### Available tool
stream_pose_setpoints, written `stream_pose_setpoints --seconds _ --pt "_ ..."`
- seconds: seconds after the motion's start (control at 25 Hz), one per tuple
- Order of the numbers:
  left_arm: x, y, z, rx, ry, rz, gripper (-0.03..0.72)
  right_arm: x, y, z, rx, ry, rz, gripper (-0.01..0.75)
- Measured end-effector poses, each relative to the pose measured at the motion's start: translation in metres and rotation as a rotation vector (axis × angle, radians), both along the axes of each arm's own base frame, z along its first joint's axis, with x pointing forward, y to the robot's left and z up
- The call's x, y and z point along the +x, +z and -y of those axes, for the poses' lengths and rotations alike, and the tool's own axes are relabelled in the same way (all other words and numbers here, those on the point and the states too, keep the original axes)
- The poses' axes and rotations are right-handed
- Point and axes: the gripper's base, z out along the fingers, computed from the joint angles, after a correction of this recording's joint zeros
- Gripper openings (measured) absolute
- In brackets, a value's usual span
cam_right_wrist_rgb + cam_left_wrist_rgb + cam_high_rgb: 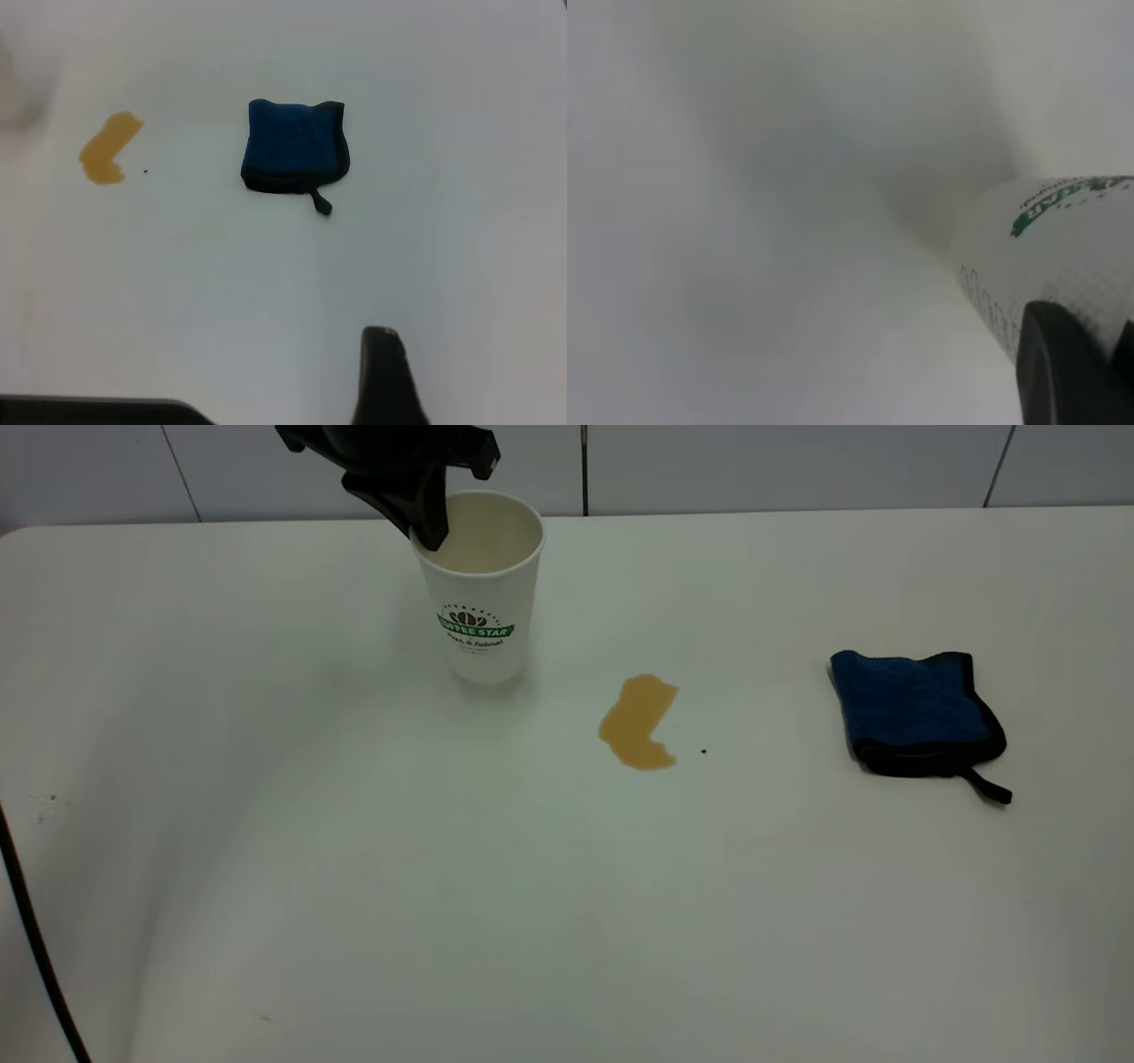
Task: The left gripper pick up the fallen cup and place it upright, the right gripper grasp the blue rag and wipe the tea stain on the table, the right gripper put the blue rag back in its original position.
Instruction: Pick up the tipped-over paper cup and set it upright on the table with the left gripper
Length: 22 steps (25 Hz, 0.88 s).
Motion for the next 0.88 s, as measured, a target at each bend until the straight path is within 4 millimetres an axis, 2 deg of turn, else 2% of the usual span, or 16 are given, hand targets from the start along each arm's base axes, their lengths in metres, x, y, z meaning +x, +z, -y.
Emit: stream_pose_setpoints --seconds 0.24,0.52,0.64,0.88 --pt "0.001 -0.024 0.001 -0.004 0.001 -0.037 0.008 0.0 0.0 0.0 0.0 0.0 0.0 0.533" --pt "0.001 -0.037 0.002 -0.009 0.014 -0.051 0.037 0.0 0.0 0.0 0.0 0.0 0.0 0.533" --pt "0.001 -0.037 0.002 -0.009 0.014 -0.053 0.125 0.0 0.0 0.0 0.0 0.0 0.0 0.533" --pt "0.001 -0.035 0.002 -0.008 0.013 -0.057 0.459 0.0 0.0 0.0 0.0 0.0 0.0 0.533"
